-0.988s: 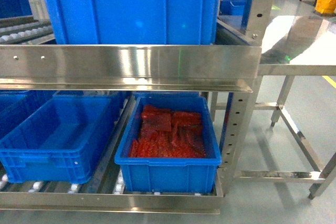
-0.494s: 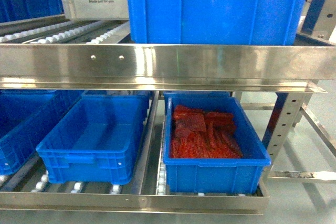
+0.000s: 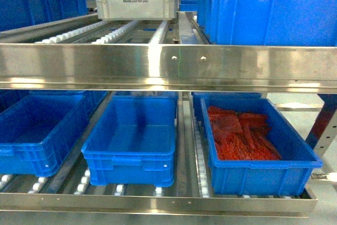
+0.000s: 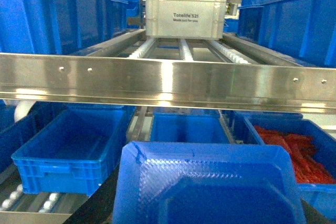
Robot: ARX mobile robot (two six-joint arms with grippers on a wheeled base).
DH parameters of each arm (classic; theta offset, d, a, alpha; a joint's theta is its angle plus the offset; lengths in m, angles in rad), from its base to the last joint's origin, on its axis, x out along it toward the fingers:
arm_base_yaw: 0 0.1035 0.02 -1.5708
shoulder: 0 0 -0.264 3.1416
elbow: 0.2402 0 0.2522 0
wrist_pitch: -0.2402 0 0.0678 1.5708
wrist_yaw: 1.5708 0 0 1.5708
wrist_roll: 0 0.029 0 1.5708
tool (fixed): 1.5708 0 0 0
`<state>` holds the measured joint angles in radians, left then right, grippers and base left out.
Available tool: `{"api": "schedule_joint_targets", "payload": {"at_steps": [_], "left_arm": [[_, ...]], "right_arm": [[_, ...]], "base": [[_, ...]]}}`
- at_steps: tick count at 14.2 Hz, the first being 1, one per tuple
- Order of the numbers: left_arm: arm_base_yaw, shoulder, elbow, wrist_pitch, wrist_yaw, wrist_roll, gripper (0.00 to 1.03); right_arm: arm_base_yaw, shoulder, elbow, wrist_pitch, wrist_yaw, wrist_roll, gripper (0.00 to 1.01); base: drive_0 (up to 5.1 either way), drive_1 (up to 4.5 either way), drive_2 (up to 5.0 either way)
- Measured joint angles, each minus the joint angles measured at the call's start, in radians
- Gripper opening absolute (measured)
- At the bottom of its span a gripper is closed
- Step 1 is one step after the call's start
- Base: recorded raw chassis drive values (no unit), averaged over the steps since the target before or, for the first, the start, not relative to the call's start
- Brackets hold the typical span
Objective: Sort blue parts and orange caps into right shelf containers
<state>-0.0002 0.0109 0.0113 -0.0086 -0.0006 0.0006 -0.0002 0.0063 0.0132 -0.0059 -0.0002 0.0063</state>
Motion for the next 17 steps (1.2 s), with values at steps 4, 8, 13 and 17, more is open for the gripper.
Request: {"api": "schedule_joint_targets", "payload": {"at_steps": [4, 8, 13, 17], "left_arm": [[0.0, 0.0, 0.0, 0.002, -0.001, 0.0, 0.42], [0.0, 0.0, 0.0, 0.003, 0.0, 0.0, 0.42], [0.0, 0.0, 0.0, 0.002, 0.0, 0.0, 0.42], [0.0, 0.0, 0.0, 0.002, 0.0, 0.0, 0.42]], "right_arm": [[0.0, 0.0, 0.0, -0.001, 0.0, 0.0, 0.44], [0.0, 0.0, 0.0, 0.002, 0.0, 0.0, 0.44], [0.0, 0.0, 0.0, 0.0, 0.0, 0.0, 0.44], [0.0, 0.0, 0.0, 0.0, 0.0, 0.0, 0.44]], "base": [[-5.0, 2.37, 2.4], [-4.9, 2.48, 2.5], [-4.9, 2.48, 2.5], [-4.9, 2.48, 2.5]]}}
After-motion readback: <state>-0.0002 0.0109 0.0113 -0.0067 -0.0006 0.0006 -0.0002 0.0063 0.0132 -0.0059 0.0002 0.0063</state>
